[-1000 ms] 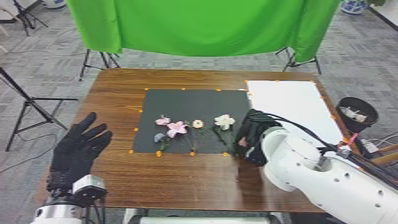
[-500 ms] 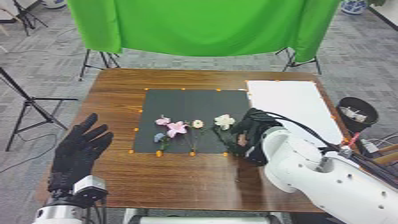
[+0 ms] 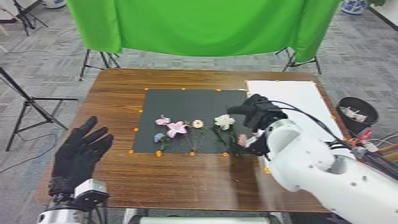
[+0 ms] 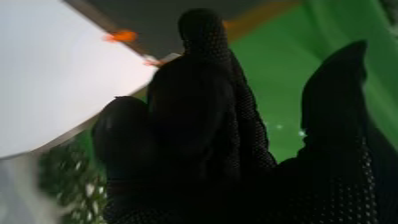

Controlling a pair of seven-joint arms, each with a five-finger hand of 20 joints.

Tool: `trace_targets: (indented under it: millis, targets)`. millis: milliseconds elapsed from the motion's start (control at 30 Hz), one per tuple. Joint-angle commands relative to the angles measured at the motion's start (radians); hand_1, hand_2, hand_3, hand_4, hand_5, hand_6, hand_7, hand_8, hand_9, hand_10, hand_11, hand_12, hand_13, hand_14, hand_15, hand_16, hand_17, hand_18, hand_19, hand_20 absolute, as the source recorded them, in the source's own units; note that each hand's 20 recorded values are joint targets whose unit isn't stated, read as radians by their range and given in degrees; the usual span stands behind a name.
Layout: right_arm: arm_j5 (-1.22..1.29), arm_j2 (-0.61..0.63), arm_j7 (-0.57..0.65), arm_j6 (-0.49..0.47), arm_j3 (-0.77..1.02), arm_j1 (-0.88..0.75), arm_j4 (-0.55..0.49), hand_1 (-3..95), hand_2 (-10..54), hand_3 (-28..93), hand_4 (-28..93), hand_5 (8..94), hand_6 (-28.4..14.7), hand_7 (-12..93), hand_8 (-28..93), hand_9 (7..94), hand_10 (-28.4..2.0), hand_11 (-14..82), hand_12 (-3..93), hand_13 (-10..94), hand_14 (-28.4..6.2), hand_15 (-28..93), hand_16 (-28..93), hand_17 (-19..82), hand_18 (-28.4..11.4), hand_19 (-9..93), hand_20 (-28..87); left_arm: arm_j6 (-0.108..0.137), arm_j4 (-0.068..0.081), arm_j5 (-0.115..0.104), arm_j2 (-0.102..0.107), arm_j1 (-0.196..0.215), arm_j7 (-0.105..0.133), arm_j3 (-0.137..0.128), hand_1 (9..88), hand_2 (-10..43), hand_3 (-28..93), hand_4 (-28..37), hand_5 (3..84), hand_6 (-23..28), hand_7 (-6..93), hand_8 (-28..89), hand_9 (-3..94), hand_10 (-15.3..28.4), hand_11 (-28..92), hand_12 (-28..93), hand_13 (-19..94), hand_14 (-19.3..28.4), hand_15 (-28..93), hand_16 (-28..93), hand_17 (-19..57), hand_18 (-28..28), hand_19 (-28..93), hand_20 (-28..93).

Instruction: Arrange flowers

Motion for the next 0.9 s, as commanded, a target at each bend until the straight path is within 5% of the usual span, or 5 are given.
trace_targets:
  millis: [33, 233, 367, 533, 900]
  targets:
    - [0.467, -0.005, -0.338, 0.05, 0.468, -0.312, -0.054, 16.5, 12.6, 76, -22, 50.3, -7.0, 14, -10, 59.5, -22.3, 20.4, 14.7, 58, -19.2, 58, 8, 38, -20.5, 81, -7, 0.029, 0.011, -0.035, 0.024, 0.055, 0.057, -0.026, 27.6, 7.0, 64, -23.9, 37.6, 9.2, 10.2, -8, 32.5, 18.5, 28, 10, 21, 24.9, 56, -13, -8.8, 23.6, 46, 8]
    - [0.706, -0.019, -0.525, 0.083, 0.675, -0.491, -0.041, 14.8, 13.5, 80, -25, 47.8, -5.7, 15, -11, 50.6, -21.1, 15.1, 13.7, 44, -21.8, 42, 8, 19, -24.4, 53, 8, 0.036, 0.026, -0.096, 0.077, 0.076, 0.129, -0.045, 26.7, 6.8, 63, -24.7, 38.0, 7.5, 9.0, -8, 32.7, 17.0, 25, 10, 20, 24.0, 52, -11, -9.1, 23.6, 45, 8]
    - [0.825, -0.026, -0.618, 0.126, 0.769, -0.584, -0.038, 14.4, 13.4, 82, -25, 46.1, -4.4, 15, -11, 46.9, -20.0, 12.6, 13.5, 39, -21.6, 36, 9, 15, -24.4, 47, 10, 0.042, 0.033, -0.049, 0.055, 0.069, 0.094, -0.082, 26.5, 6.6, 63, -24.7, 38.3, 6.8, 8.6, -8, 33.3, 16.9, 24, 11, 21, 24.5, 53, -10, -9.1, 23.5, 44, 8]
    - [0.89, -0.029, -0.699, 0.19, 0.855, -0.675, -0.045, 13.9, 13.3, 83, -25, 45.5, -3.5, 15, -11, 45.2, -18.2, 11.7, 13.3, 36, -21.0, 31, 11, 13, -23.4, 42, 12, 0.053, 0.033, -0.097, 0.075, 0.073, 0.159, -0.093, 26.2, 6.0, 64, -24.8, 38.1, 6.5, 8.5, -8, 33.3, 17.0, 24, 11, 21, 24.6, 53, -10, -9.3, 23.4, 44, 8]
    - [0.956, -0.032, -0.745, 0.151, 0.955, -0.79, -0.048, 13.4, 13.7, 83, -26, 39.4, -0.3, 13, -11, 43.5, -17.8, 10.3, 13.2, 35, -21.3, 29, 13, 11, -23.2, 41, 14, 0.049, 0.056, -0.124, 0.106, 0.059, 0.16, -0.109, 26.8, 5.5, 64, -24.8, 38.1, 6.2, 7.9, -8, 30.6, 16.8, 23, 11, 15, 18.3, 42, -8, -8.6, 20.9, 43, 10]
